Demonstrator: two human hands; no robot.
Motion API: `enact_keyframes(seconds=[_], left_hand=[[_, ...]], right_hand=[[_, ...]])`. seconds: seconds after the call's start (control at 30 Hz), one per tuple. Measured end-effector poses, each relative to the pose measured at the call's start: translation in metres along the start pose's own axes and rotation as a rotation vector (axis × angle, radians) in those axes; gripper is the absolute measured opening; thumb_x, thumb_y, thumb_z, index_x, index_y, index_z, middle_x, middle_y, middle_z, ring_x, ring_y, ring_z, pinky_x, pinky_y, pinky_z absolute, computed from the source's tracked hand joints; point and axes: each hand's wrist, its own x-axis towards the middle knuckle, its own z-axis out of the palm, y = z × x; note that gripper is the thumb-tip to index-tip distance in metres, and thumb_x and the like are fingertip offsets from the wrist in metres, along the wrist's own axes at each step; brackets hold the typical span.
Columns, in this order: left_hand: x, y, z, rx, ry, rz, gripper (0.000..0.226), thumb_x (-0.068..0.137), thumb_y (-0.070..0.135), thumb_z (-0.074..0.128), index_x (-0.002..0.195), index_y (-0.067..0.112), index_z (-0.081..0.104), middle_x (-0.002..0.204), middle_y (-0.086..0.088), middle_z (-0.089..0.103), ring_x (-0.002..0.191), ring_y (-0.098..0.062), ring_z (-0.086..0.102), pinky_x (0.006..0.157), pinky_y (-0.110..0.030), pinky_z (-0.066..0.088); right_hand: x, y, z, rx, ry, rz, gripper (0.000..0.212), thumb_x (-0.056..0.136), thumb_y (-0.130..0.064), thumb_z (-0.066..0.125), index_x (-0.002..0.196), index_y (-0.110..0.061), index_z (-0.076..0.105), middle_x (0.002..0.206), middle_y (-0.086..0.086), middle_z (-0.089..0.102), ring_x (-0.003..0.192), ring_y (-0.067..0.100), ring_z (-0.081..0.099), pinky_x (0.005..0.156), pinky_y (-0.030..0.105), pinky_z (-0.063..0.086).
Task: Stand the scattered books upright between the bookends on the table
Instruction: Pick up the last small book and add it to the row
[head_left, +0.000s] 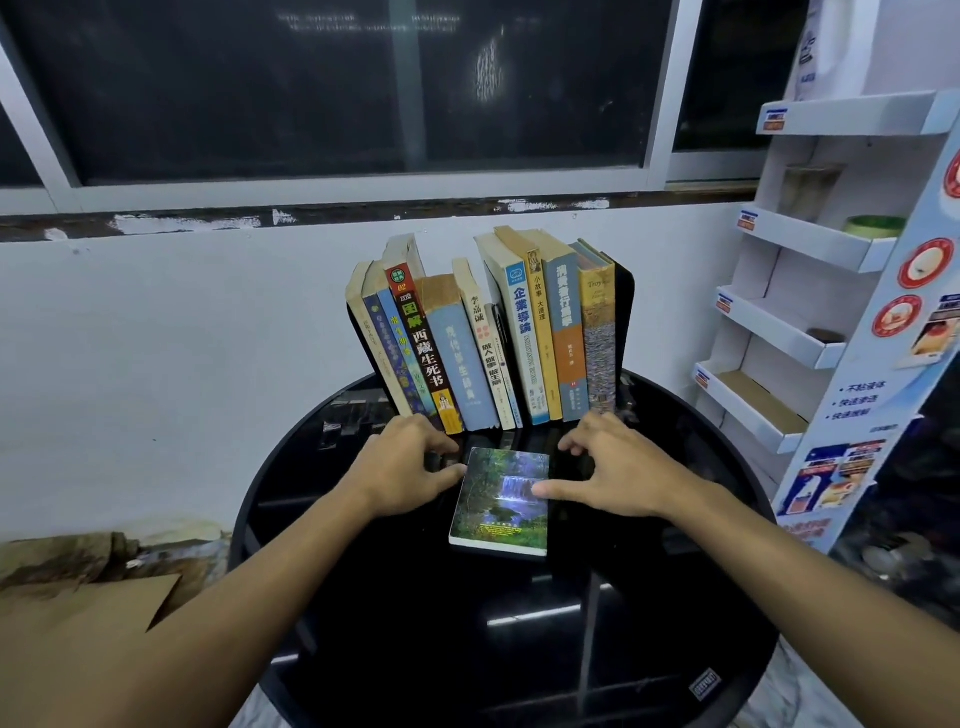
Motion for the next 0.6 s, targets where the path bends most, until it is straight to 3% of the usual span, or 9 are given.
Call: enact_keyframes(seconds=[0.1, 0.27, 0.6], left_hand=[[-0.001, 0.003, 0.005, 0.035, -0.044, 0.01, 0.055, 0.078, 0.078, 0.049, 0.091, 0.03, 0.075, 0.086, 0.017, 0.06, 0.088, -0.006, 0.055, 0.081, -0.046, 0.055], [0.001, 0.005, 0.012, 0.054, -0.111, 0.01, 0.046, 0.089, 0.066, 0.058, 0.122, 0.036, 0.071, 0.108, 0.012, 0.052, 0.116, -0.015, 0.046, 0.097, -0.047, 0.043], [-0.001, 0.002, 0.016, 0.035, -0.084, -0.026, 0.049, 0.088, 0.068, 0.058, 0.121, 0.035, 0.071, 0.108, 0.014, 0.051, 0.117, -0.012, 0.047, 0.1, -0.048, 0.043]], right_hand=[[-0.004, -0.001, 0.006, -0.031, -0.037, 0.0, 0.11, 0.063, -0.1, 0.04, 0.138, -0.022, 0.055, 0.117, -0.01, 0.045, 0.115, 0.009, 0.04, 0.104, 0.041, 0.042], [-0.007, -0.008, 0.017, -0.042, -0.026, -0.028, 0.11, 0.069, -0.097, 0.034, 0.145, -0.019, 0.05, 0.117, -0.009, 0.038, 0.116, 0.01, 0.032, 0.106, 0.037, 0.035], [0.004, -0.011, 0.018, -0.02, -0.052, -0.008, 0.103, 0.074, -0.092, 0.037, 0.147, -0.02, 0.048, 0.119, -0.007, 0.036, 0.116, 0.01, 0.026, 0.106, 0.04, 0.03]])
